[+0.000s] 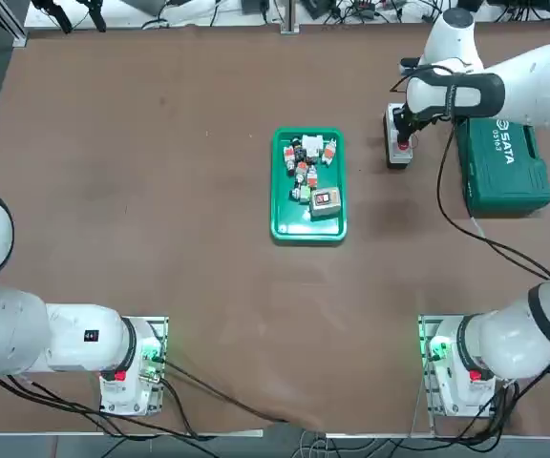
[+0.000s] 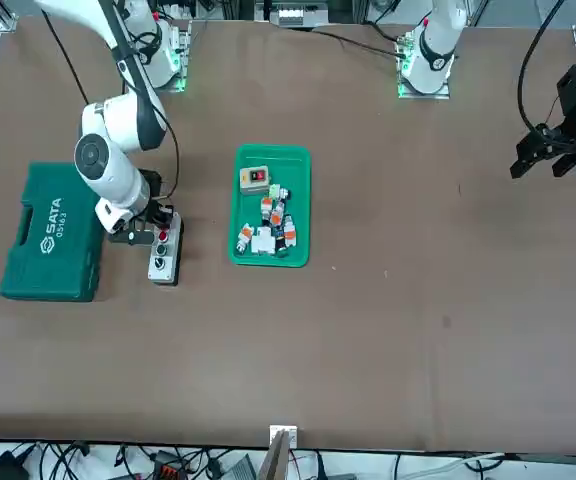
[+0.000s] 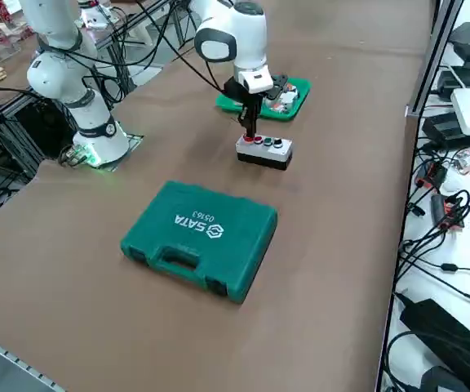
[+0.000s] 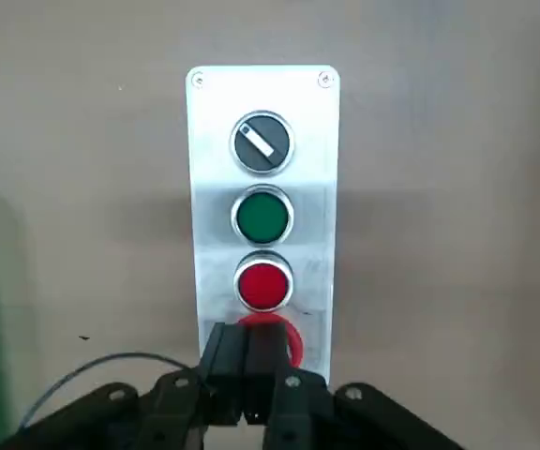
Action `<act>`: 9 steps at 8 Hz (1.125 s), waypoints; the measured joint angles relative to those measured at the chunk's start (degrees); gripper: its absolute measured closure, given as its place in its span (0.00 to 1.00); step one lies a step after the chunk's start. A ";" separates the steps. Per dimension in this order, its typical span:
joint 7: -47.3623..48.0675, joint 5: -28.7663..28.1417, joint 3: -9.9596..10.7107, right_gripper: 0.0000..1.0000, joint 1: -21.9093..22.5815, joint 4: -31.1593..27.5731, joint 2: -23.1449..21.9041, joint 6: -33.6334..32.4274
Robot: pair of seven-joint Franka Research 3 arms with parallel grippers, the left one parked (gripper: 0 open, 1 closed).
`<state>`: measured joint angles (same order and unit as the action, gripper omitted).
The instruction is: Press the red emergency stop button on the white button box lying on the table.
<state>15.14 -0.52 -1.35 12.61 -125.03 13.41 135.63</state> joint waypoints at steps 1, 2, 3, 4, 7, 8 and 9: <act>0.00 0.00 0.00 0.99 0.01 0.03 -0.13 -0.43; 0.00 0.00 0.00 0.99 0.03 0.03 -0.47 -2.23; 0.16 0.00 0.08 0.99 0.04 0.21 -1.11 -4.18; 0.29 0.00 0.36 0.99 0.03 0.97 -2.66 -6.10; 0.33 0.00 1.27 0.86 -0.64 7.40 -10.30 -19.77; 0.30 0.00 1.44 0.84 -1.22 10.88 -11.95 -25.94; 0.27 0.01 1.51 0.69 -1.85 14.58 -12.78 -31.47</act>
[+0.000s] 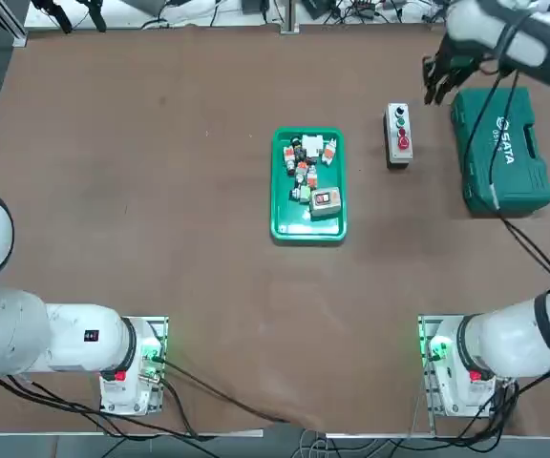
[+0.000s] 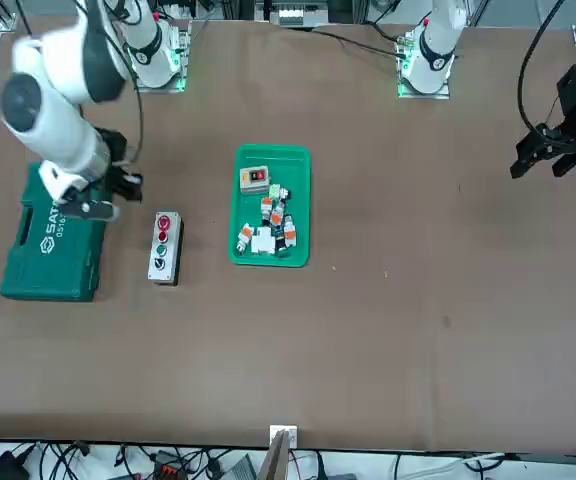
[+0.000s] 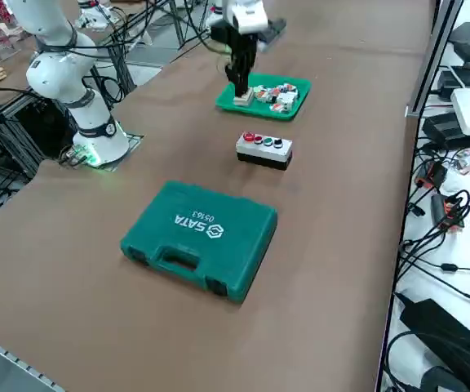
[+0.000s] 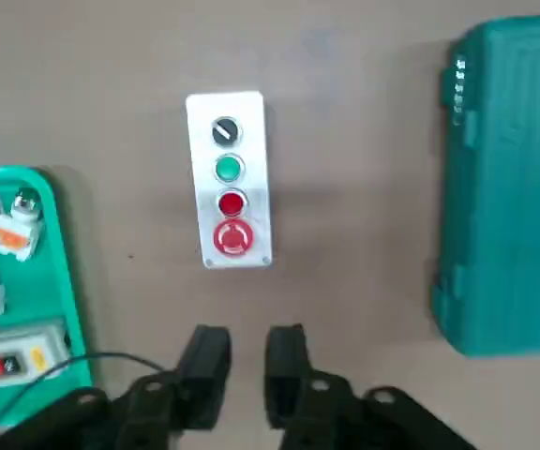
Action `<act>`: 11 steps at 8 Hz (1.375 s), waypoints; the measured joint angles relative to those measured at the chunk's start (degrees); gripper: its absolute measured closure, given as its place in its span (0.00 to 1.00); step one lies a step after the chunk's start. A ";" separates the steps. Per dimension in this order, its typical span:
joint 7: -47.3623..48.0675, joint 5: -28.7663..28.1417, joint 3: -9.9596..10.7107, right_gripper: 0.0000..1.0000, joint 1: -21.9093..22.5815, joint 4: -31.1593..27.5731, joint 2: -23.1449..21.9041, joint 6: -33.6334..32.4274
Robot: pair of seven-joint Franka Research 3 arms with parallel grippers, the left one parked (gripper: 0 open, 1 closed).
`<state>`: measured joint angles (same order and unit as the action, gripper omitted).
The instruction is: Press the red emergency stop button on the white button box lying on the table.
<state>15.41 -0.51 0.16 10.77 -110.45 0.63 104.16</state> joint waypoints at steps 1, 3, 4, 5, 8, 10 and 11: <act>0.00 0.30 0.05 0.49 -0.73 3.64 -0.20 -4.59; -0.14 3.05 0.47 0.14 -2.94 10.01 -0.09 -7.45; -0.70 3.29 0.77 0.00 -4.88 13.25 0.16 -8.57; -2.01 3.29 0.97 0.00 -7.25 15.77 0.43 -9.79; -5.03 3.29 0.92 0.00 -9.24 20.12 0.99 -12.75; -9.94 3.32 0.54 0.00 -8.89 21.25 1.25 -17.14; -12.66 3.32 0.58 0.00 -8.86 21.31 1.09 -19.30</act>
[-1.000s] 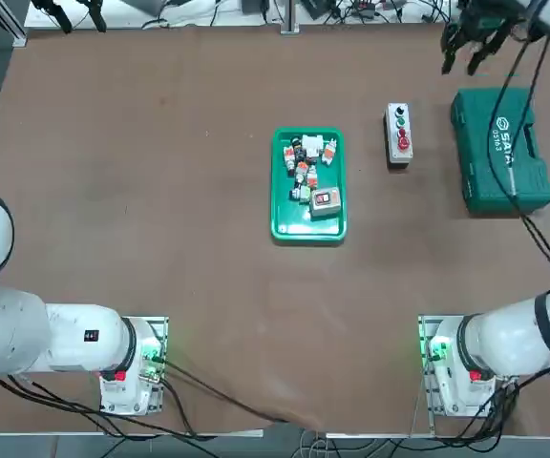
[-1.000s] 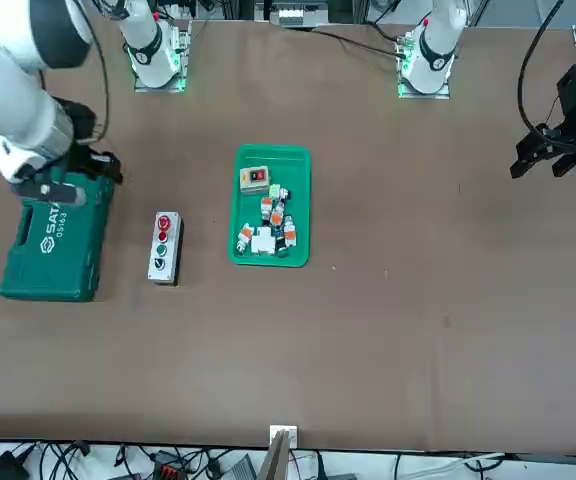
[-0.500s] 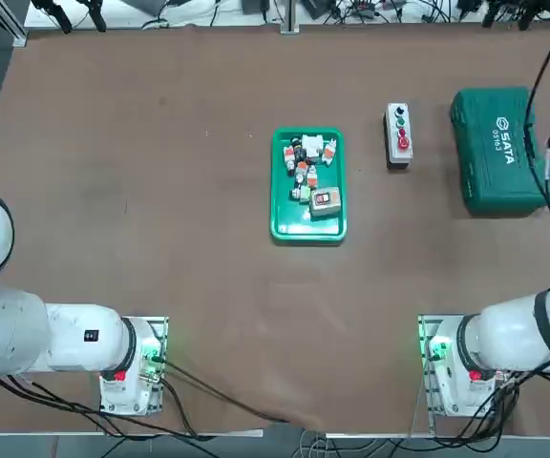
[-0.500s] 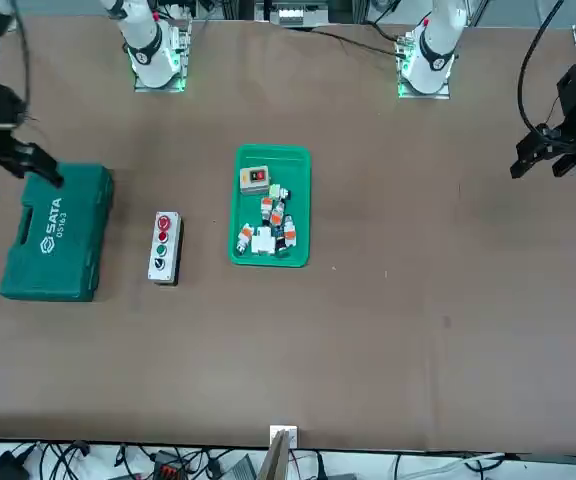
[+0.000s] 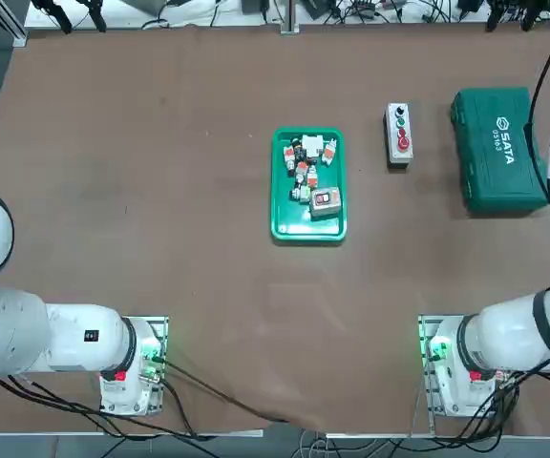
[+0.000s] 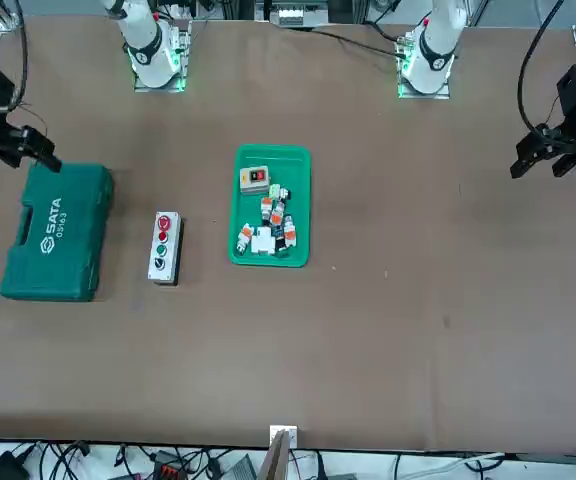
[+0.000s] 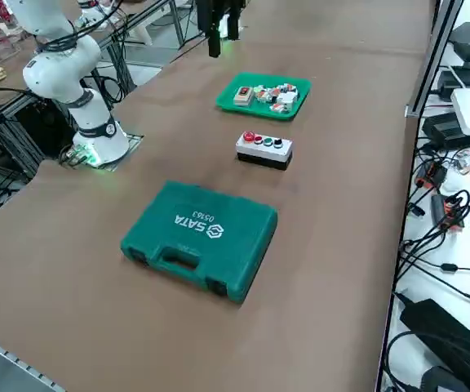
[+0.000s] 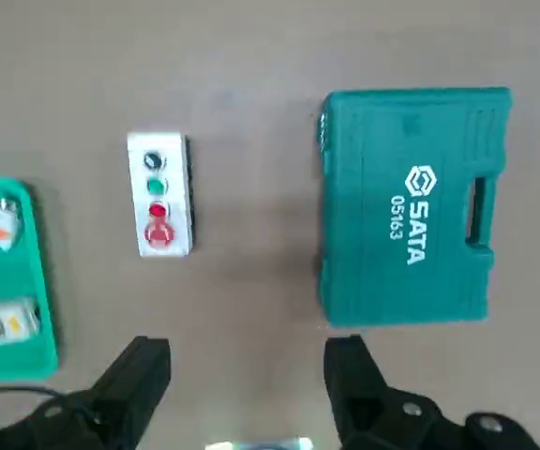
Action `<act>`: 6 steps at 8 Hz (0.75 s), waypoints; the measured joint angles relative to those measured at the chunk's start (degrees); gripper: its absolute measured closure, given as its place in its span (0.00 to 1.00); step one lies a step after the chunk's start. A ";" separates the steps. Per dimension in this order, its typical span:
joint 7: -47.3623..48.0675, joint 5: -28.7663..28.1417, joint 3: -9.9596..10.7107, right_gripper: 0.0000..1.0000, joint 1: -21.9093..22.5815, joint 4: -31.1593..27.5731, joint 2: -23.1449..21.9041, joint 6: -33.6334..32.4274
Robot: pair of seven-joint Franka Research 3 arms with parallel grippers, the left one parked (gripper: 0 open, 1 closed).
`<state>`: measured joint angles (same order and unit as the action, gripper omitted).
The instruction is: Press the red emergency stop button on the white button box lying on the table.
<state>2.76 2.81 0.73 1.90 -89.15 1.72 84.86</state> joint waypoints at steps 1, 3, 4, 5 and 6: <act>-1.29 0.00 0.22 0.00 -0.01 -0.44 -0.47 -1.12; -1.47 -0.65 0.66 0.00 -0.12 -4.15 -3.14 0.49; -1.47 -1.04 0.74 0.00 -0.13 -6.60 -5.02 2.38; -1.47 -1.12 0.75 0.00 -0.12 -8.20 -6.48 3.02; -1.50 -1.19 0.74 0.00 -0.09 -8.94 -7.29 3.28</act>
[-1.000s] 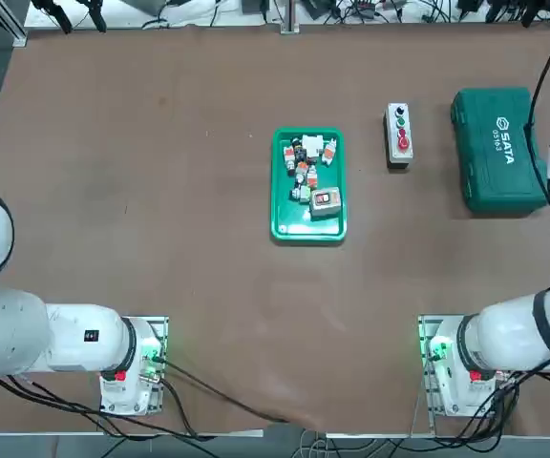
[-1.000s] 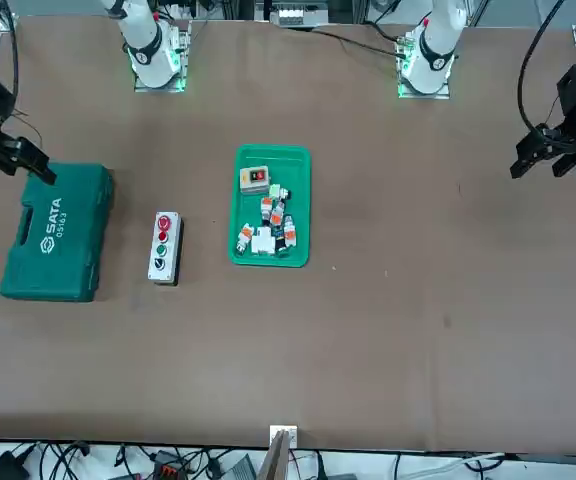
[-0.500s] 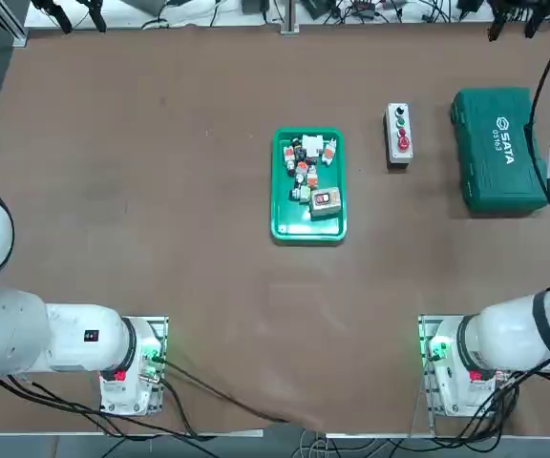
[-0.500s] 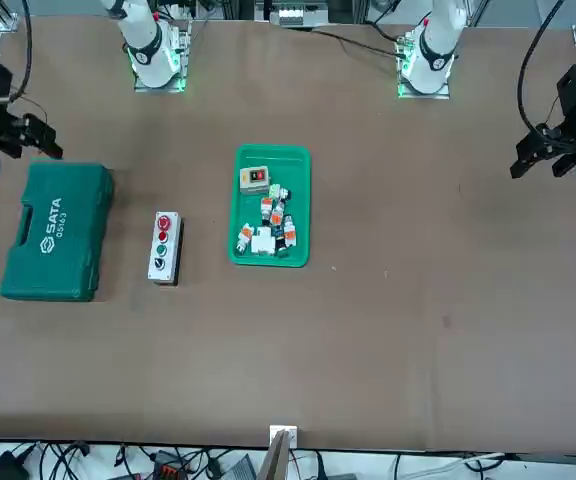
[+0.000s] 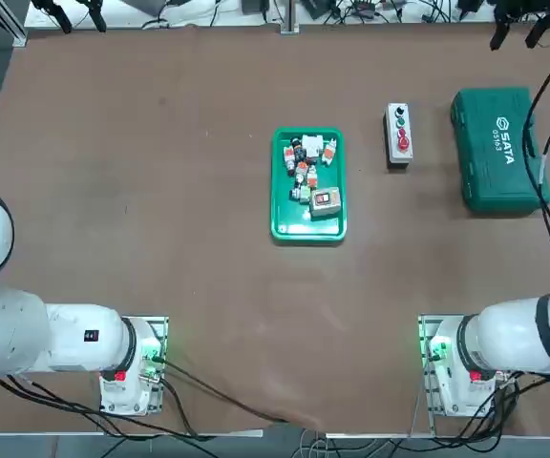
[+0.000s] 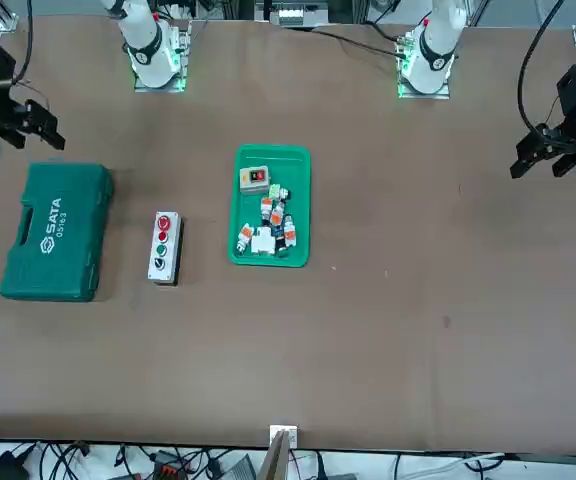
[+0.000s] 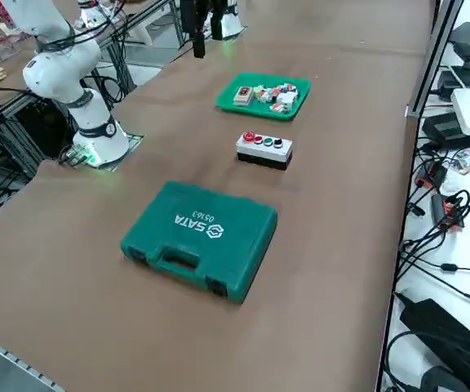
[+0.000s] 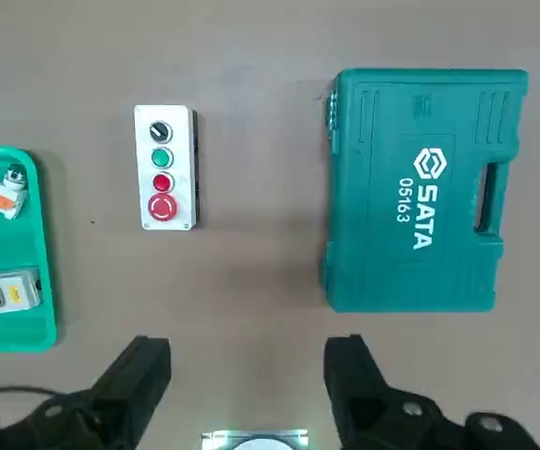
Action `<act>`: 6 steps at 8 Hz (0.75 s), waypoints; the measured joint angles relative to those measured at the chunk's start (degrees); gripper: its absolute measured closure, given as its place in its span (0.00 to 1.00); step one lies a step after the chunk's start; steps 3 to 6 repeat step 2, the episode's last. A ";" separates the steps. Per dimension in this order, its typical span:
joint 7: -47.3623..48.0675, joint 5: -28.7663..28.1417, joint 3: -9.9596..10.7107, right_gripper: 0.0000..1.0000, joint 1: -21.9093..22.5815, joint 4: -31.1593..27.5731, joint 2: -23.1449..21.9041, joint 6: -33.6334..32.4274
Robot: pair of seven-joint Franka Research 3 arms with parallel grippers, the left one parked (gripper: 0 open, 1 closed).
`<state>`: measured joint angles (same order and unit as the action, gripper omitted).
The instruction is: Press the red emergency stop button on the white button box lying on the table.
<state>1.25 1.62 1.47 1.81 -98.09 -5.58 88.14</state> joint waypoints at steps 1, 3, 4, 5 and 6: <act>-0.09 -0.03 -0.01 0.00 0.02 -0.24 -0.24 0.17; -0.18 -0.04 -0.01 0.00 0.02 -0.26 -0.24 0.27; -0.18 -0.04 -0.01 0.00 0.02 -0.26 -0.24 0.27; -0.18 -0.04 -0.01 0.00 0.02 -0.26 -0.24 0.27; -0.18 -0.04 -0.01 0.00 0.02 -0.26 -0.24 0.27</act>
